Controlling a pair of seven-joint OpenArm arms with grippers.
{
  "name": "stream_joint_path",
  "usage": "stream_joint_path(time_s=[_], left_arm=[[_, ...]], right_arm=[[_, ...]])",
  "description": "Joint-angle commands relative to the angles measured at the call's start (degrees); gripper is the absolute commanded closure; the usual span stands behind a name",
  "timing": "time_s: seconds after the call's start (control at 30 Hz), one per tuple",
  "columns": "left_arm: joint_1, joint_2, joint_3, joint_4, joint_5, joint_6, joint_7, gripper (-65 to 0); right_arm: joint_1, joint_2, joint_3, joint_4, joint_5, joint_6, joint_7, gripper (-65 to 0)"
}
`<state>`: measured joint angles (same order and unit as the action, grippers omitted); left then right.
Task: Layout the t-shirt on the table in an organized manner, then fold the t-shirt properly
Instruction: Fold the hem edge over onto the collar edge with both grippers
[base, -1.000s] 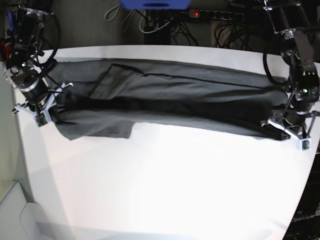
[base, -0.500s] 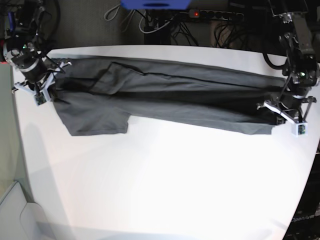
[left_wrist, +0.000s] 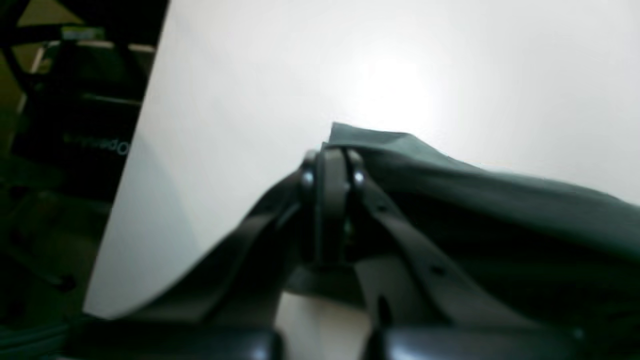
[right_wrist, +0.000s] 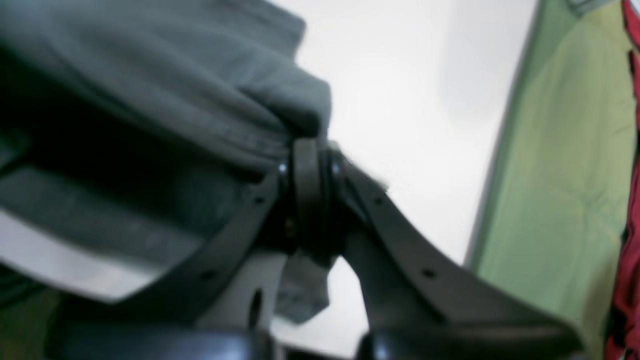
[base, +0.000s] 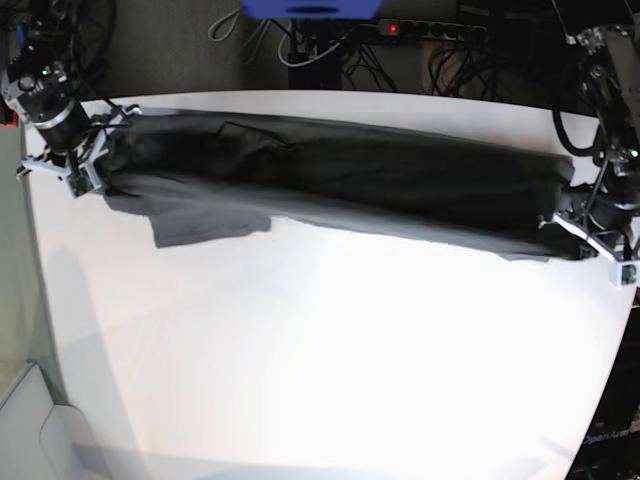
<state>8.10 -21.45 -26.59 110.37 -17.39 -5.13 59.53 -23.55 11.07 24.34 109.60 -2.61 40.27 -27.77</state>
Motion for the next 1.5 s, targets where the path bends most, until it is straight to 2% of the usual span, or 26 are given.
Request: stream_joint_path(time_s=[0.0, 0.17, 0.43, 1.2, 1.33, 1.4, 1.47], left_arm=[[-0.58, -1.18, -0.44, 1.06, 0.02, 0.25, -0.14, -0.3], [1.88, -3.65, -0.18, 1.41, -0.15, 0.16, 2.14, -0.3], [7.07, -4.96, -0.18, 0.89, 0.29, 0.16, 3.11, -0.3], [7.95, -4.96, -0.18, -2.72, 0.29, 0.16, 2.67, -0.5], [7.68, -4.79, -0.18, -2.81, 0.29, 0.16, 2.67, -1.5], [7.68, -4.79, -0.18, -2.81, 0.29, 0.16, 2.67, -6.2], [7.86, -4.79, -0.18, -2.63, 0.29, 0.16, 2.67, -14.7]], right_arm=[[-0.58, 0.67, 0.23, 1.04, 0.63, -0.27, 1.62, 0.0], [-1.46, 0.67, 0.23, 0.77, 0.63, -0.27, 1.62, 0.0], [-1.64, 0.75, 0.41, 0.68, 0.63, -0.27, 1.62, 0.0], [-4.1, 0.67, 0.59, -1.69, 0.28, -0.27, 1.26, -0.4], [-4.8, 0.67, 0.59, -1.34, 0.19, -0.27, 1.26, -9.0], [-4.89, 0.67, 0.59, -1.25, 0.19, -0.27, 1.26, -14.4], [-5.24, 0.67, 1.02, -1.25, 0.19, -0.27, 1.26, -20.0]])
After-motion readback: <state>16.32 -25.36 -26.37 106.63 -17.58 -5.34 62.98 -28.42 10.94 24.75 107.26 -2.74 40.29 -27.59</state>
